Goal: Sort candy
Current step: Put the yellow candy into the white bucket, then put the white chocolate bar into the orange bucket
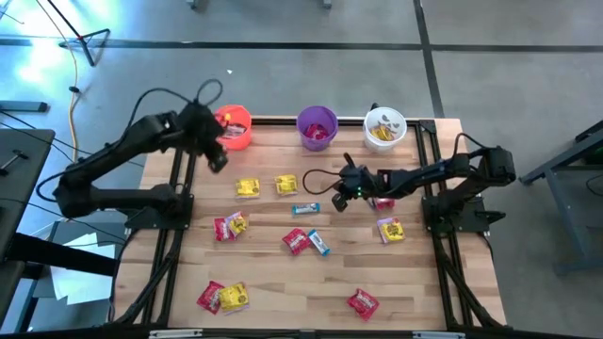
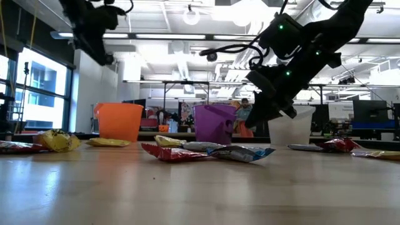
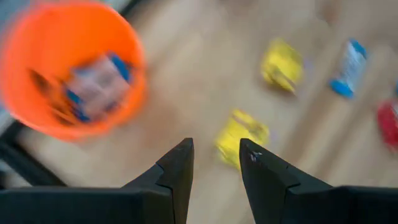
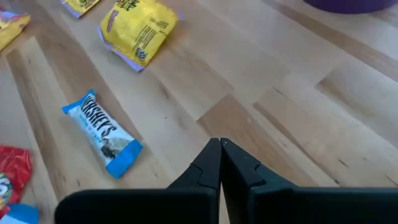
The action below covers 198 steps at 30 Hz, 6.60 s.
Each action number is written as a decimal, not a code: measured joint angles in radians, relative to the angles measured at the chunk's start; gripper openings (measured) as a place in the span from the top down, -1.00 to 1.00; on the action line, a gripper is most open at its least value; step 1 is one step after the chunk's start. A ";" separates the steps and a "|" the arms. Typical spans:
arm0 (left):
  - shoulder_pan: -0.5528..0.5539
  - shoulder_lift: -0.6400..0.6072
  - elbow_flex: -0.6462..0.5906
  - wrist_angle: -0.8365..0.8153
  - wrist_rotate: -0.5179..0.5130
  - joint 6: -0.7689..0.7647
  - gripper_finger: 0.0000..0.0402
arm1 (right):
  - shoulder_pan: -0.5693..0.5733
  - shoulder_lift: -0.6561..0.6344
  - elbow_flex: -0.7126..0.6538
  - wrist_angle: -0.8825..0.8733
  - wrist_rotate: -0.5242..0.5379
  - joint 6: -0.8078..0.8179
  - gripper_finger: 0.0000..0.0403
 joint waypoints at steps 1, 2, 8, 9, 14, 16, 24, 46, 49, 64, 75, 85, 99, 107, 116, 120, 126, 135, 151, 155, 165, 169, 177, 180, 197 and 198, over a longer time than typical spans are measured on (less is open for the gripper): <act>-0.032 -0.004 -0.006 -0.029 0.012 -0.024 0.42 | -0.006 0.000 0.000 0.000 -0.004 0.000 1.00; -0.066 -0.006 -0.014 -0.050 0.030 -0.049 0.42 | -0.013 0.000 0.000 0.000 -0.015 -0.001 1.00; -0.269 -0.003 -0.100 -0.066 0.117 -0.149 0.41 | -0.044 0.000 0.000 -0.002 -0.106 -0.067 1.00; -0.301 0.001 -0.117 -0.060 0.121 -0.157 0.41 | -0.046 0.000 0.000 -0.003 -0.115 -0.074 1.00; -0.414 0.005 -0.210 0.012 0.140 -0.224 0.33 | -0.050 0.000 0.000 -0.005 -0.126 -0.079 1.00; -0.452 0.006 -0.244 0.065 0.142 -0.270 0.26 | -0.050 0.000 0.000 -0.005 -0.126 -0.079 1.00; -0.585 0.039 -0.361 0.220 0.145 -0.332 -0.01 | -0.050 0.000 0.000 -0.005 -0.128 -0.079 1.00; -0.783 0.345 -0.453 0.454 -0.023 -0.416 0.06 | -0.049 0.000 0.000 -0.010 -0.129 -0.097 1.00; -0.782 0.352 -0.452 0.467 -0.008 -0.414 0.29 | -0.049 0.000 0.000 -0.010 -0.129 -0.097 1.00; -0.493 0.175 -0.400 0.670 0.247 -0.373 0.99 | -0.049 0.000 0.000 0.274 -0.165 -0.053 1.00; -0.282 0.182 -0.400 1.165 0.262 -0.536 1.00 | -0.049 0.000 0.051 0.520 -0.176 0.053 0.96; -0.283 0.260 -0.359 1.248 0.027 -0.570 1.00 | -0.047 0.002 0.379 0.062 -0.021 -0.117 0.26; -0.282 0.354 -0.147 1.249 0.035 -0.505 1.00 | -0.047 0.004 0.506 -0.059 0.012 -0.313 0.31; -0.285 0.356 -0.132 1.248 0.048 -0.497 1.00 | -0.046 0.004 0.506 -0.057 0.049 -0.297 0.70; -0.282 0.356 -0.132 1.257 0.062 -0.490 0.97 | -0.046 0.004 0.506 -0.052 0.081 -0.307 0.97; -0.281 0.356 -0.132 1.259 0.066 -0.465 0.86 | -0.047 0.003 0.506 -0.052 0.088 -0.315 0.99; -0.276 0.335 -0.132 1.251 0.076 -0.446 0.64 | -0.050 0.003 0.506 -0.050 0.099 -0.315 1.00; -0.244 0.258 -0.131 1.180 0.069 -0.337 0.42 | -0.081 -0.003 0.505 -0.056 0.132 -0.293 1.00; -0.243 0.139 -0.319 1.123 0.029 -0.357 0.47 | -0.421 -0.241 0.505 -0.769 0.222 -0.147 1.00; -0.243 0.127 -0.333 1.118 0.029 -0.357 0.47 | -0.536 -0.232 0.503 -0.869 0.193 -0.169 1.00; -0.243 0.127 -0.340 1.047 0.029 -0.357 0.47 | -0.736 -0.077 0.502 -0.905 0.051 -0.294 1.00; -0.243 0.127 -0.340 0.983 0.029 -0.357 0.48 | -0.772 -0.024 0.502 -0.905 0.026 -0.307 0.98; -0.243 0.127 -0.340 0.875 0.067 -0.350 0.48 | -0.776 -0.032 0.572 -0.963 0.027 -0.314 0.56; -0.245 0.136 -0.340 0.842 0.117 -0.285 0.48 | -0.755 -0.044 0.642 -1.027 0.043 -0.316 0.38; -0.351 0.429 -0.264 0.891 0.180 -0.051 0.83 | -0.451 -0.350 0.418 -0.801 -0.026 -0.231 0.94; -0.361 0.447 -0.252 0.891 0.166 -0.050 0.83 | -0.424 -0.374 0.390 -0.781 -0.022 -0.213 0.96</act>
